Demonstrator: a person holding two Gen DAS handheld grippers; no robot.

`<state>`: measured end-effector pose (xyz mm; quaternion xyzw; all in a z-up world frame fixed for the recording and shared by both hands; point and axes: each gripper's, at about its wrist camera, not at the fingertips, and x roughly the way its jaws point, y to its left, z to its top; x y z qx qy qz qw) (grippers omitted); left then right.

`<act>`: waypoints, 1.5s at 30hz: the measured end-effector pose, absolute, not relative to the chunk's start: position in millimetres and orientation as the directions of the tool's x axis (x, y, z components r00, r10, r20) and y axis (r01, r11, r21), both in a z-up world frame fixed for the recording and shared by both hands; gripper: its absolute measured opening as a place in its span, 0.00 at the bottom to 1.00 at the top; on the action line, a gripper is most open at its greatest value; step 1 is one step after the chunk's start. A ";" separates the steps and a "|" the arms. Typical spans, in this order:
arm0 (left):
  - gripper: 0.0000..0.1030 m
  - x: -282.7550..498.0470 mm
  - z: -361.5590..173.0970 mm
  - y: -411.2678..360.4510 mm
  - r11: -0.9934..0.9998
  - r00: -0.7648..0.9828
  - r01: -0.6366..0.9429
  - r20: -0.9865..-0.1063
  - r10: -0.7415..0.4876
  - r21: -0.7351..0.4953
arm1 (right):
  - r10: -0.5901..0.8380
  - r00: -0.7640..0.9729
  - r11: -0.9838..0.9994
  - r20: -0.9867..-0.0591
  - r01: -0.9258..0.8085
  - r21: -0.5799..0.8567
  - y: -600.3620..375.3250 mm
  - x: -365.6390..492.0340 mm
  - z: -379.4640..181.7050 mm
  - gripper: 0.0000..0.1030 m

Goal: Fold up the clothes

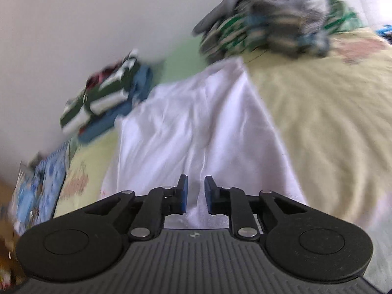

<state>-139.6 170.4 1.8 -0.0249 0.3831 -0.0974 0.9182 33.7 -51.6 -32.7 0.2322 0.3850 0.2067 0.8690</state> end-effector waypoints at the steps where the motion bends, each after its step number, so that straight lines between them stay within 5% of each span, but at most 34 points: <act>1: 0.75 -147.8 3.1 174.5 0.983 0.682 0.128 -0.707 -0.185 -0.133 | 0.586 0.585 0.776 -0.560 -0.207 0.596 -50.9 30.7 -34.2 0.18; 9: 0.74 -224.4 1.3 174.2 0.976 0.611 -0.153 -0.791 -0.032 -0.158 | 0.675 0.411 0.733 -0.613 -0.273 0.623 -55.5 31.7 -55.6 0.16; 19: 0.74 -283.5 -15.6 112.9 0.941 0.524 -0.340 -0.831 0.187 -0.003 | 0.728 0.352 0.685 -0.588 -0.390 0.615 -52.6 39.7 -55.3 0.16; 27: 0.84 -313.8 -10.5 139.4 0.892 0.524 -0.442 -0.834 0.174 -0.092 | 0.714 0.352 0.694 -0.606 -0.476 0.541 -44.0 37.7 -50.5 0.17; 29: 0.76 -319.6 -11.2 150.3 0.874 0.539 -0.460 -0.832 0.133 -0.158 | 0.717 0.350 0.691 -0.603 -0.473 0.547 -44.5 38.9 -51.3 0.17; 31: 0.49 -322.3 -14.9 158.9 0.848 0.548 -0.478 -0.832 0.087 -0.226 | 0.721 0.347 0.688 -0.600 -0.464 0.558 -45.6 40.4 -52.2 0.17; 45: 0.59 -345.3 -38.9 165.8 0.759 0.595 -0.553 -0.800 0.071 -0.344 | 0.754 0.285 0.637 -0.592 -0.537 0.553 -25.9 29.9 -39.5 0.17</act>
